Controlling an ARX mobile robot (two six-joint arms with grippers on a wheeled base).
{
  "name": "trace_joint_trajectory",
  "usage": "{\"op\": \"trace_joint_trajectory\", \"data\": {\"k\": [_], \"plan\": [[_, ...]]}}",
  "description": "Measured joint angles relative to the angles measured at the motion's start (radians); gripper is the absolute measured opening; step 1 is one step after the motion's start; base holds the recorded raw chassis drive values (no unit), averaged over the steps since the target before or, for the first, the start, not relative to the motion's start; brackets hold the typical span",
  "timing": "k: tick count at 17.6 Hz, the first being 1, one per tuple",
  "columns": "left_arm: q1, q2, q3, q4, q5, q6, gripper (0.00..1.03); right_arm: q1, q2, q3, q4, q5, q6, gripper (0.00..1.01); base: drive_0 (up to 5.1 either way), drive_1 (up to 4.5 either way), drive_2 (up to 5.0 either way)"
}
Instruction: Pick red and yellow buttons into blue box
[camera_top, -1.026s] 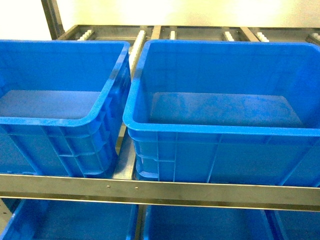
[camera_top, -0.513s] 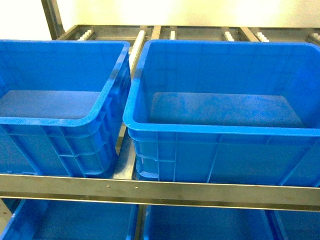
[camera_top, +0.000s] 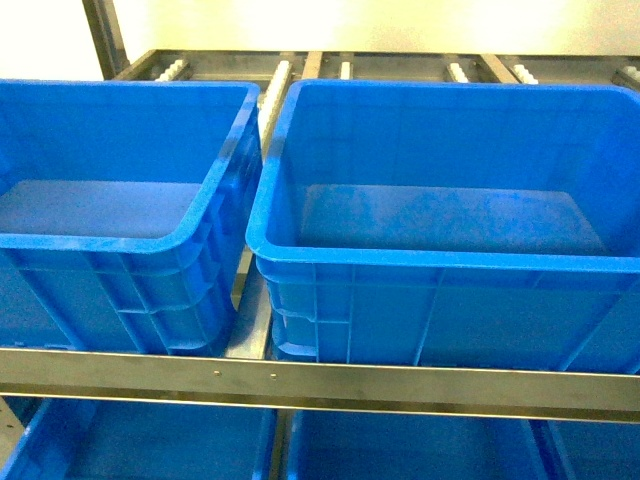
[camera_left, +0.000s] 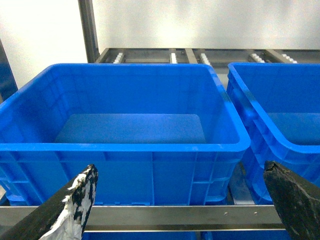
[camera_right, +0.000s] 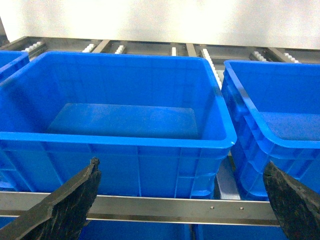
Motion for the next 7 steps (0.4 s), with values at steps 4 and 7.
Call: {"op": "trace_joint_trajectory", "data": {"k": [4, 7], "plan": [[0.000, 0.000, 0.000, 0.000, 0.000, 0.000, 0.98, 0.000, 0.000, 0.000, 0.000, 0.000, 0.000, 0.98, 0.0, 0.00, 0.0], [0.000, 0.000, 0.000, 0.000, 0.000, 0.000, 0.98, 0.000, 0.000, 0.000, 0.000, 0.000, 0.000, 0.98, 0.0, 0.00, 0.0]]}}
